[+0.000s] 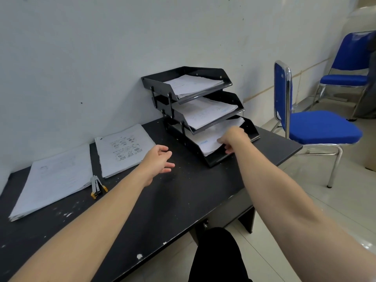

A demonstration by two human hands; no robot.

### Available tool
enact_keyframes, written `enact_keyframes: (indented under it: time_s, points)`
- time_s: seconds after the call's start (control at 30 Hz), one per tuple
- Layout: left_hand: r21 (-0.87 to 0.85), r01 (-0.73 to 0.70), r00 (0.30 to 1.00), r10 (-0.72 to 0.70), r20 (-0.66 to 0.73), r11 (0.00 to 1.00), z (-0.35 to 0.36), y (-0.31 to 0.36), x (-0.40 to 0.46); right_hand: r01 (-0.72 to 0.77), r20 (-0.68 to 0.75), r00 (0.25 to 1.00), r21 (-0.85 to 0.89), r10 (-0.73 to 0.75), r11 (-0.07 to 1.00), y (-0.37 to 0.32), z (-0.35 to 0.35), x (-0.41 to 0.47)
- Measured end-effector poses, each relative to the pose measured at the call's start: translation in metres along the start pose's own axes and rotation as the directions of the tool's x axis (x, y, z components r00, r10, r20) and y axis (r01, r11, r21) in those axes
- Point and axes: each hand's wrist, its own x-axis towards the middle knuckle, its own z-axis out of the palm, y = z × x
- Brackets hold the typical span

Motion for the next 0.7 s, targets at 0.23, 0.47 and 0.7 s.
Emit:
enact_keyframes:
  time_s: [0.23, 0.47, 0.7]
  points:
    - [-0.005, -0.007, 0.998, 0.007, -0.058, 1.000, -0.030, 0.002, -0.011, 0.193, -0.073, 0.974, -0.219, -0.213, 0.956, -0.021, -0.009, -0.035]
    - [0.204, -0.049, 0.974, 0.092, -0.206, 0.978, -0.102, 0.005, -0.051, 0.548, 0.094, 0.835, -0.224, -0.542, 0.806, -0.111, 0.042, -0.113]
    - [0.323, 0.025, 0.917, 0.107, -0.384, 0.946, -0.209, -0.013, -0.095, 0.755, 0.251, 0.655, -0.271, -0.713, 0.598, -0.186, 0.158, -0.189]
